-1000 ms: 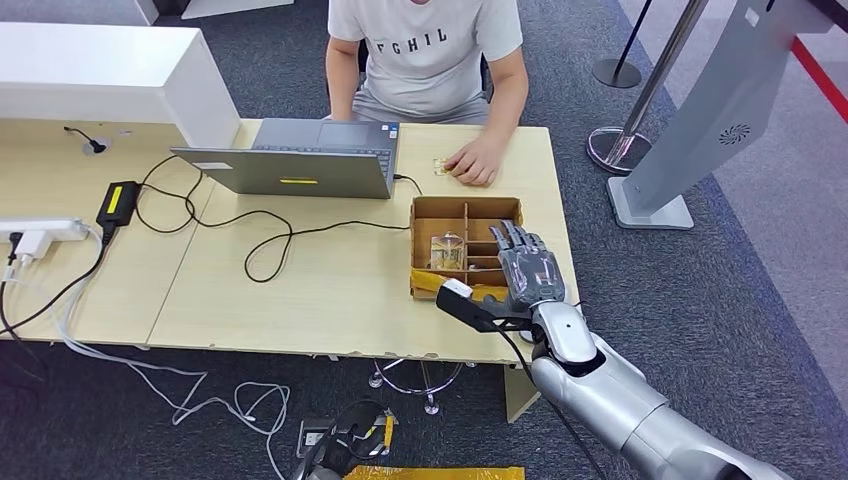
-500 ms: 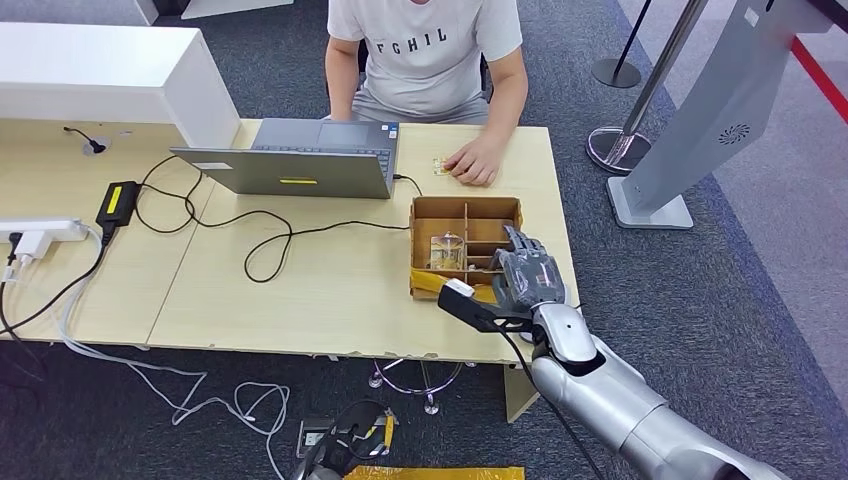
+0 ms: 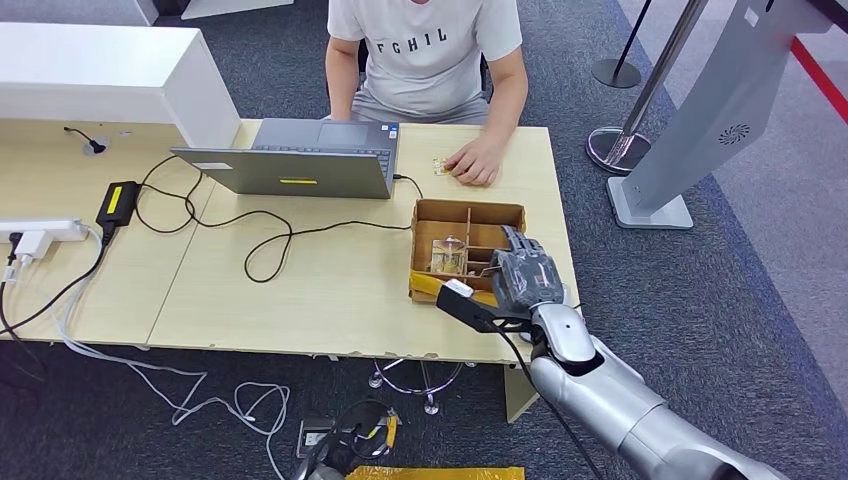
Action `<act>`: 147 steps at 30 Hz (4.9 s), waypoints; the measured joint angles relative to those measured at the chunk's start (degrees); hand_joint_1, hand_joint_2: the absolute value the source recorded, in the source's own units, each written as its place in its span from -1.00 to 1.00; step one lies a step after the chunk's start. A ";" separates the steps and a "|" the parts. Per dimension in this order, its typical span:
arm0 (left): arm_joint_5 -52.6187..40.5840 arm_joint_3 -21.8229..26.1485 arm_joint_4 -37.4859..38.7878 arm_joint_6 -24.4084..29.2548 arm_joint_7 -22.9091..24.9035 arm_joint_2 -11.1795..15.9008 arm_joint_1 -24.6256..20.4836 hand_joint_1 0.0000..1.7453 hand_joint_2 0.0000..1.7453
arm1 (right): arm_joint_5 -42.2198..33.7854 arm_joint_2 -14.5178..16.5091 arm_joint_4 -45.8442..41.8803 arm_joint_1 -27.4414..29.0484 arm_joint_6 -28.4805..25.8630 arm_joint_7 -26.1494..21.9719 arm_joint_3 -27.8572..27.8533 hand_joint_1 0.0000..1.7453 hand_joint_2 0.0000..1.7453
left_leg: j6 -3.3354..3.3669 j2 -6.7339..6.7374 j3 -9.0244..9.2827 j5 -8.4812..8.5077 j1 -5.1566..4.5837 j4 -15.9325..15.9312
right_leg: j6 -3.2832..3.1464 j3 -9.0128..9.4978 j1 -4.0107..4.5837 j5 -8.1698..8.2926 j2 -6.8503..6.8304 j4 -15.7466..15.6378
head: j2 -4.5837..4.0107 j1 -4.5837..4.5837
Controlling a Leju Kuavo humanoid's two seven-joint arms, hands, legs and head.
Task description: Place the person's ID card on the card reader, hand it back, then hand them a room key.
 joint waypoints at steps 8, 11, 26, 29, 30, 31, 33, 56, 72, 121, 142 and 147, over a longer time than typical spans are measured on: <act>0.00 -0.29 0.00 -0.04 0.01 0.00 -0.02 -1.00 -1.00 | 0.17 0.32 0.63 -0.09 -0.01 -0.25 0.00 1.00 1.00 | 0.00 0.00 0.00 0.00 0.00 0.00 | 0.00 0.00 0.00 0.00 0.00 0.00 | 0.00 0.00; 0.00 -0.29 0.00 -0.03 0.01 0.00 -0.02 -1.00 -1.00 | 0.21 0.47 0.82 -0.10 -0.02 -0.32 0.00 1.00 1.00 | 0.00 0.00 0.00 0.00 0.00 0.00 | 0.00 0.00 0.00 0.00 0.00 0.00 | 0.01 0.00; 0.00 -0.34 0.00 0.26 -0.15 0.00 -0.01 -1.00 -1.00 | 14.27 0.64 -1.18 -4.40 -10.36 2.03 -0.19 1.00 1.00 | 0.00 0.06 0.00 0.00 0.00 0.00 | -0.02 -0.02 0.00 0.02 0.12 0.02 | 0.00 -0.01; 0.00 -0.34 0.00 0.33 -0.20 0.00 -0.01 -1.00 -1.00 | 13.56 0.64 -3.29 -6.12 -8.67 1.64 -0.90 1.00 1.00 | 0.00 0.04 0.00 0.01 0.00 0.00 | -0.02 -0.02 0.00 0.02 0.12 0.02 | 0.00 0.01; 0.00 -0.34 0.00 0.33 -0.20 0.00 -0.01 -1.00 -1.00 | 13.27 0.64 -4.02 -6.51 -8.28 1.40 -1.15 1.00 1.00 | 0.00 0.04 0.00 0.01 0.00 0.00 | -0.02 -0.02 0.00 0.02 0.12 0.02 | 0.00 0.00; 0.00 -0.34 0.00 0.32 -0.21 0.00 -0.01 -1.00 -1.00 | 13.10 0.64 -4.71 -6.88 -8.06 1.25 -1.36 1.00 1.00 | 0.00 0.05 0.00 0.01 0.00 0.00 | -0.02 -0.02 0.00 0.02 0.12 0.02 | 0.00 0.00; 0.00 -0.34 0.00 0.27 -0.21 0.00 -0.01 -1.00 -1.00 | 12.99 0.64 -5.84 -7.38 -7.87 1.04 -1.64 1.00 1.00 | 0.00 0.06 0.00 0.00 0.00 0.00 | -0.02 -0.02 0.00 0.02 0.13 0.02 | 0.00 0.00; 0.00 -0.27 0.01 0.29 -0.96 0.00 -0.01 -1.00 -1.00 | 10.49 1.70 -8.16 -7.57 -9.17 -0.07 -1.71 1.00 1.00 | 0.00 0.05 -0.01 0.00 0.00 0.00 | -0.02 -0.03 0.00 0.02 0.12 0.02 | 0.00 0.00; 0.00 -0.27 0.15 0.47 -0.98 0.00 -0.03 -1.00 -1.00 | 8.97 2.06 -7.27 -6.57 -10.13 -0.33 -1.44 -1.00 1.00 | 0.00 0.05 -0.01 0.00 0.00 0.00 | -0.02 -0.03 0.00 0.02 0.12 0.01 | 0.01 0.01; 0.03 0.39 -0.02 -1.02 -2.49 0.42 0.73 -1.00 -1.00 | -21.20 -14.75 -33.43 -17.70 27.57 10.46 1.33 -1.00 -1.00 | 0.00 0.15 -0.05 -0.01 -0.03 0.03 | 0.01 -0.13 -0.05 0.04 0.21 0.01 | 0.00 0.00; 34.60 -43.90 -16.69 -23.47 7.99 7.14 2.96 -1.00 -1.00 | 0.84 -18.21 -40.52 -16.66 10.64 3.15 5.92 -1.00 -1.00 | 0.02 0.12 -0.07 0.02 -0.02 0.03 | -0.04 -0.12 -0.02 0.11 0.16 0.01 | 0.00 0.00; 41.25 -54.71 -19.25 -23.24 8.92 8.36 3.55 -1.00 -1.00 | 10.12 -18.25 -40.52 -12.90 -2.07 2.20 1.74 -1.00 -1.00 | 0.02 0.04 -0.07 0.03 -0.01 0.03 | -0.04 -0.10 -0.01 0.12 0.13 0.00 | 0.00 0.01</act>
